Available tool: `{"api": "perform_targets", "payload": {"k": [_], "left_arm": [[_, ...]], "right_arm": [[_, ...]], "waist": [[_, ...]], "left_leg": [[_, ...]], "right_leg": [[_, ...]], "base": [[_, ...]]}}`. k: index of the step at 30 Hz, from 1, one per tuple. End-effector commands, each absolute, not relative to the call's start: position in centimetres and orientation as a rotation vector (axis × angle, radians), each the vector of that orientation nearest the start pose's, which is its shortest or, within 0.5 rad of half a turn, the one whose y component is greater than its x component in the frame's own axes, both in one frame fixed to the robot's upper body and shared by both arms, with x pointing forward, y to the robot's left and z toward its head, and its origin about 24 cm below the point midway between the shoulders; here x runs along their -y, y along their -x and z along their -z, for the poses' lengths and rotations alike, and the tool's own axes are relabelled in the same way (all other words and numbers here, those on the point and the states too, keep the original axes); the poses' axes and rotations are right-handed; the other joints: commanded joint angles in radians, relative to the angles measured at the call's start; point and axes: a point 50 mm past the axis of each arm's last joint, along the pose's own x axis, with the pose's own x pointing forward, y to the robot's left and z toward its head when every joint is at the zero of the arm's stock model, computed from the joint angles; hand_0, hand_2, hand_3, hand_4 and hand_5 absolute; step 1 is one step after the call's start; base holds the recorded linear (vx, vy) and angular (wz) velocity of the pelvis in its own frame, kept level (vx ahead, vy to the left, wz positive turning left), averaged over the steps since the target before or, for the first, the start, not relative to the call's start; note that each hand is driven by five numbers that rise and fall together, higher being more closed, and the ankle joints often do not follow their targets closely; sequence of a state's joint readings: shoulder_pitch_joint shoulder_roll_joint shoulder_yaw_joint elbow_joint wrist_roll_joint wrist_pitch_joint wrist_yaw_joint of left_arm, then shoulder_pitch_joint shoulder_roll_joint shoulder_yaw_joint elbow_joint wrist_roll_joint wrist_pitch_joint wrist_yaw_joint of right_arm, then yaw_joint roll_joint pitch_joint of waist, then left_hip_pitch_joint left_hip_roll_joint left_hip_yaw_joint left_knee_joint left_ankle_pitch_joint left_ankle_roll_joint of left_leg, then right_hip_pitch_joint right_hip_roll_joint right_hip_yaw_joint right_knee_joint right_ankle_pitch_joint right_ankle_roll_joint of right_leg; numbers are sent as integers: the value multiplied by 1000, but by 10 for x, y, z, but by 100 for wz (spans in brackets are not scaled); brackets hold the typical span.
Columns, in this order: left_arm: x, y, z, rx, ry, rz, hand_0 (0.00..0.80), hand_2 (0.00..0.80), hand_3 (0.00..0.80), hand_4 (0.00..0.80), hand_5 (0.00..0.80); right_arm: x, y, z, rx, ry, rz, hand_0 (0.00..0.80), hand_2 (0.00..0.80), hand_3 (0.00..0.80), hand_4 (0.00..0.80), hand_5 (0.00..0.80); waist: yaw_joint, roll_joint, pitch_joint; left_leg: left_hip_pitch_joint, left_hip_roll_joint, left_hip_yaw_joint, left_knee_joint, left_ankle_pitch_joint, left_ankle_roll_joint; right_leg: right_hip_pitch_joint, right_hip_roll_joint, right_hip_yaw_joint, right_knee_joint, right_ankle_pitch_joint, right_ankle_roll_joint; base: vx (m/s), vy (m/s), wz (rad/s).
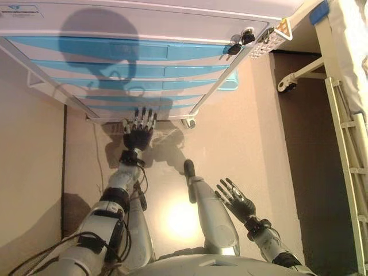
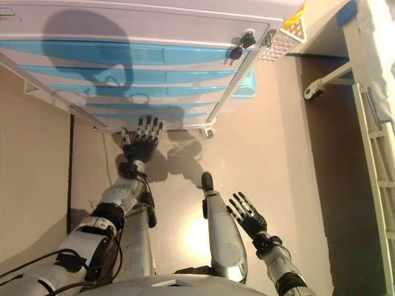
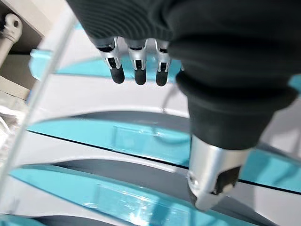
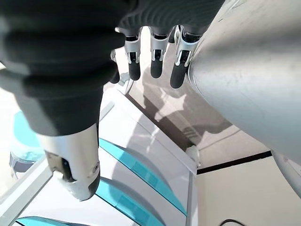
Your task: Open the drawer and pick up the medicine
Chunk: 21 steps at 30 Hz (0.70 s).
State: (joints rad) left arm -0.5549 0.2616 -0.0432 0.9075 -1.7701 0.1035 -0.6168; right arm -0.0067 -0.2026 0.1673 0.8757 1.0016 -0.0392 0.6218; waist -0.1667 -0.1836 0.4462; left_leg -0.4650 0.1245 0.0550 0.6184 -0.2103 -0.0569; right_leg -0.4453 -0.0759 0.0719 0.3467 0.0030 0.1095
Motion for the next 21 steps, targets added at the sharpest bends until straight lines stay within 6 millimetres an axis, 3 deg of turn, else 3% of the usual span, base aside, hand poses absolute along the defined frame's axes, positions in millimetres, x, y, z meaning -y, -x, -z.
{"api": "perform_targets", "payload": {"k": [1, 21], "left_arm": [[-193, -352, -60, 229, 1521, 298, 0, 0, 0, 0, 0], [-222, -383, -141, 379, 1370, 394, 0, 0, 0, 0, 0]], "right_arm": [[162, -140, 120, -634, -895, -256, 0, 0, 0, 0, 0], [143, -136, 119, -619, -947, -306, 0, 0, 0, 0, 0]], "waist": [[-9, 7, -4], [-6, -30, 20]], "left_leg": [[4, -22, 38, -72, 46, 58], [25, -4, 37, -100, 20, 60]], "right_leg": [[5, 46, -36, 56, -15, -31], [89, 65, -43, -54, 10, -30]], "base": [[0, 0, 0], [0, -50, 0]]}}
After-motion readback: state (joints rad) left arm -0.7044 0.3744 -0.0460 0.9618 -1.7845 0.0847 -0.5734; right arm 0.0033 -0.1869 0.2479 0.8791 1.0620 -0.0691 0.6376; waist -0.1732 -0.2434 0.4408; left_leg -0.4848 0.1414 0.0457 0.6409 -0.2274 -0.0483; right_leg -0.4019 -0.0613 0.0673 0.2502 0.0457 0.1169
